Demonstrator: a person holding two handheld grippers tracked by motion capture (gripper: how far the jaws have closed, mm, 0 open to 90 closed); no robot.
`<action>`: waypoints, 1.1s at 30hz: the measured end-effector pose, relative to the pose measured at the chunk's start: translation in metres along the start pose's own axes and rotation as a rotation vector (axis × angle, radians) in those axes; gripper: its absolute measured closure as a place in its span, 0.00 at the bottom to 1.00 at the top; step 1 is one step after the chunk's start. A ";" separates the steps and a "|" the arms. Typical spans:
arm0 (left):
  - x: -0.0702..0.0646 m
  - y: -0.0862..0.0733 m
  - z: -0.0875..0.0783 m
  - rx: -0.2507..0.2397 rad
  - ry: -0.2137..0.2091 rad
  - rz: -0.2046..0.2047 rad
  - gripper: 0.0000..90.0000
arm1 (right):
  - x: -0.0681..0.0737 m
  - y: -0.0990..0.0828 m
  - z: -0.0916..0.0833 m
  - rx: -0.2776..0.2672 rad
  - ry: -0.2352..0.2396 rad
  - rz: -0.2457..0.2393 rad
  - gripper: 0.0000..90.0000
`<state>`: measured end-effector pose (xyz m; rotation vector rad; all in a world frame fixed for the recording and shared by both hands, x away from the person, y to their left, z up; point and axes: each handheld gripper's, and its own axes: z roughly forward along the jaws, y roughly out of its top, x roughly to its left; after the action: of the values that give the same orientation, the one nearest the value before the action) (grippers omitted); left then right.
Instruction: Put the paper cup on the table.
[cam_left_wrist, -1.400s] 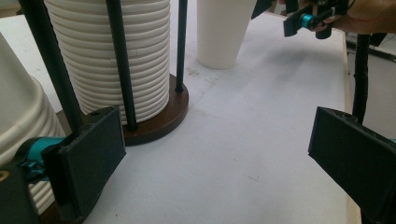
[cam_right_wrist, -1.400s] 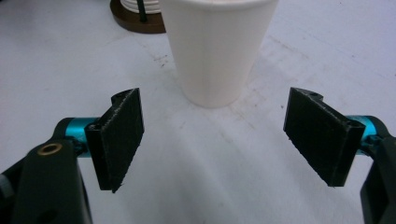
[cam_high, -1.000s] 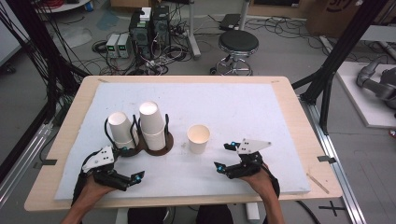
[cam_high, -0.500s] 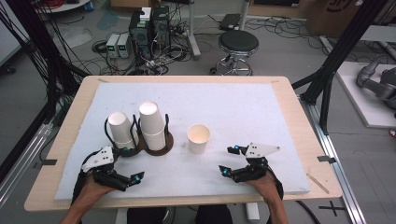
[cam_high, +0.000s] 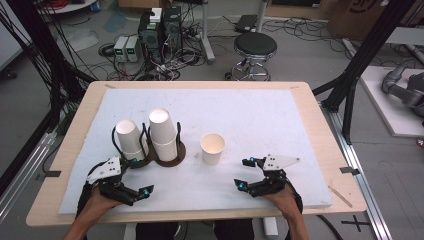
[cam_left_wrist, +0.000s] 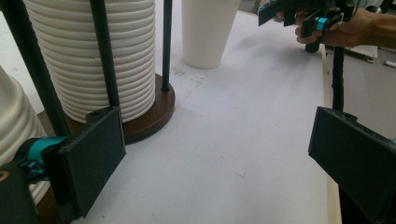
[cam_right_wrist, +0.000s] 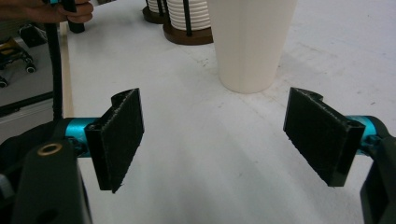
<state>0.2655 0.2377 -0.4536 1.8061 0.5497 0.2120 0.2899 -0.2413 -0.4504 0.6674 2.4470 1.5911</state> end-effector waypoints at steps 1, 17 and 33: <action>0.000 0.000 0.000 0.000 -0.001 0.000 0.04 | -0.001 0.000 0.000 0.002 0.002 -0.001 0.23; 0.001 0.000 0.000 -0.002 -0.008 -0.001 0.04 | 0.001 0.000 0.003 0.026 0.013 -0.015 0.23; 0.001 -0.001 0.000 -0.004 -0.015 -0.006 0.04 | 0.001 0.000 0.003 0.023 0.021 -0.026 0.23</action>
<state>0.2659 0.2385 -0.4542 1.8007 0.5437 0.1952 0.2899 -0.2387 -0.4513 0.6233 2.4822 1.5709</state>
